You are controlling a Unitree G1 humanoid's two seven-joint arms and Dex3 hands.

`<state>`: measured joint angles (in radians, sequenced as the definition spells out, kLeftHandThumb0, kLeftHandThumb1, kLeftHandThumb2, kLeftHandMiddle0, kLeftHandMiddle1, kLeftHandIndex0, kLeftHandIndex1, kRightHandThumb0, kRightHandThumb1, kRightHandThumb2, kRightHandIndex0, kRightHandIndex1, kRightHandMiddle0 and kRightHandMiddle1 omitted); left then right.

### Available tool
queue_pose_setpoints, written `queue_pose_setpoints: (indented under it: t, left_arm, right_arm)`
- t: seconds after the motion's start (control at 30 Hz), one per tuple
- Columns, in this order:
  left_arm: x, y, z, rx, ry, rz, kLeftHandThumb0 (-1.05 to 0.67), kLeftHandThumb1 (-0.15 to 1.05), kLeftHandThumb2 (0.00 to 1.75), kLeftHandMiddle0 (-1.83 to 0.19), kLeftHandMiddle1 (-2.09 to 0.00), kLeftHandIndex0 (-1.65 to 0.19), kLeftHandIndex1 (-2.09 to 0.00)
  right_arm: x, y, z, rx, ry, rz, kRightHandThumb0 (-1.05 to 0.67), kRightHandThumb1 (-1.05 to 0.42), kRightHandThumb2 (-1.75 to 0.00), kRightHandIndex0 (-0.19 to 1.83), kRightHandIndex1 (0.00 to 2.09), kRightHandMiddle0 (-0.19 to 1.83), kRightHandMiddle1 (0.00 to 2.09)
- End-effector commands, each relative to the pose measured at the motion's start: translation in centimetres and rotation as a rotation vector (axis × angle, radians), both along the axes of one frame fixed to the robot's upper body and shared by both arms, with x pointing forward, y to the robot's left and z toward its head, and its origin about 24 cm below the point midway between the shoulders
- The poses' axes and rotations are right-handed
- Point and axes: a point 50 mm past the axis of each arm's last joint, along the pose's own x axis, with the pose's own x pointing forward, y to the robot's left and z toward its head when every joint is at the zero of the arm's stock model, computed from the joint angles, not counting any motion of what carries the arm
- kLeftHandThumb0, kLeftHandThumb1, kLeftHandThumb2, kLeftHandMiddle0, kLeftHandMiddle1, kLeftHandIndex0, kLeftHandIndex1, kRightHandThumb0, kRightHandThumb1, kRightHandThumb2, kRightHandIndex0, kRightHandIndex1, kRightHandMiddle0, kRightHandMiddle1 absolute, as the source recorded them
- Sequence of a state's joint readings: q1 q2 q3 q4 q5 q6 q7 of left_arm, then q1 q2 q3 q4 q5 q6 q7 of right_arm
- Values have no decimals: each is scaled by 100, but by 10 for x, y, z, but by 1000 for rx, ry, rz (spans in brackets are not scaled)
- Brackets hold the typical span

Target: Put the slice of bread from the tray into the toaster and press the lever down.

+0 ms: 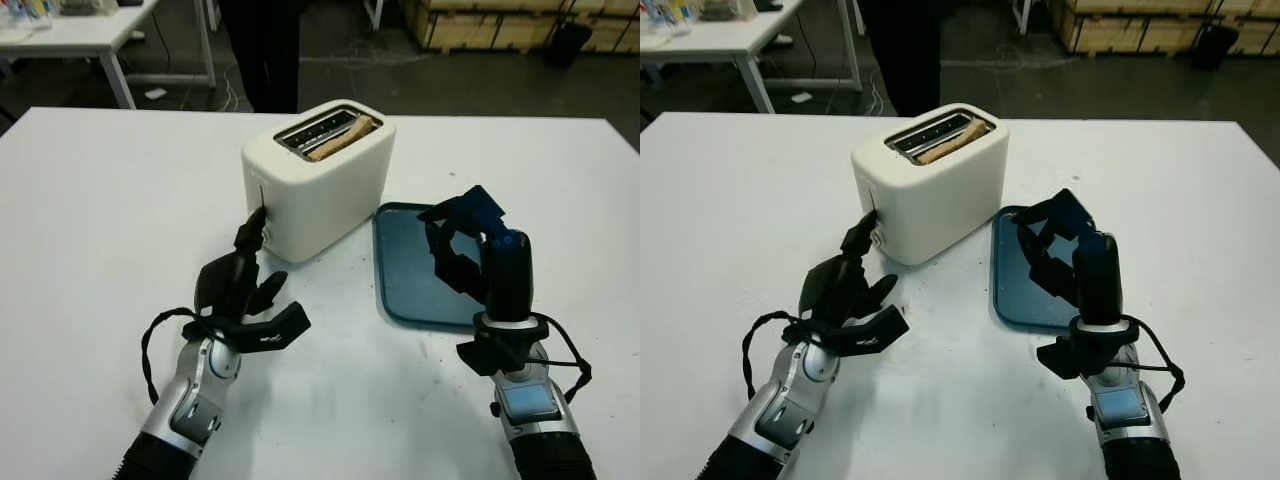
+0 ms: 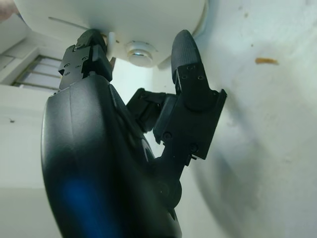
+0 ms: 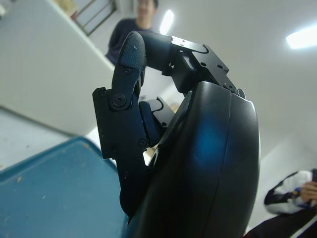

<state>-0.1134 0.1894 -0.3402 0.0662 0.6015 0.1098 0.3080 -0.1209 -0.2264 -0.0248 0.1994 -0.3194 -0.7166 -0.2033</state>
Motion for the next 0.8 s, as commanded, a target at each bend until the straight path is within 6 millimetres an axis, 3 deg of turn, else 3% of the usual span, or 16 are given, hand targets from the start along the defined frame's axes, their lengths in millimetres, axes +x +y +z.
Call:
queue_pose_setpoints:
  t: [0.0,0.1,0.2,0.27,0.3,0.37,0.43,0.63,0.77]
  left_arm:
    - [-1,-25,26,-77,-176,-139,-19,70,85,-82,-175,-81,-19]
    - [-3,-21,32,-173,-238,-106,-23,75,81,-78,-175,-83,-19]
    - [-5,-10,42,-336,-295,-61,-33,89,58,-71,-170,-88,-24]
    - [-4,1,52,-418,-342,-33,-40,91,54,-64,-164,-88,-29]
    - [-4,7,56,-447,-365,-23,-42,92,53,-61,-160,-84,-38]
    - [-3,17,64,-473,-409,1,-46,92,51,-56,-152,-60,-83]
    - [-2,25,69,-469,-448,21,-46,92,46,-53,-149,-51,-103]
    - [-5,34,71,-487,-474,43,-42,92,33,-56,-165,-48,-128]
    - [-6,36,68,-496,-485,71,-40,92,26,-61,-172,-47,-139]
  right_arm:
    - [2,3,4,34,-27,27,-30,-92,-49,84,175,48,174]
    - [5,4,2,55,-16,35,-28,-92,-49,83,175,48,175]
    - [10,5,-2,91,60,33,-33,-92,-52,84,175,48,175]
    - [16,4,-8,177,143,44,-36,-92,-52,83,175,50,173]
    - [19,4,-10,215,179,43,-37,-92,-52,82,175,52,167]
    - [24,2,-14,277,226,39,-39,-92,-51,83,175,60,152]
    - [27,0,-17,315,249,18,-39,-92,-47,81,172,65,140]
    - [30,-6,-18,397,269,-9,-41,-92,-30,72,148,75,95]
    - [32,-8,-20,427,270,-54,-42,-92,-26,77,133,84,65]
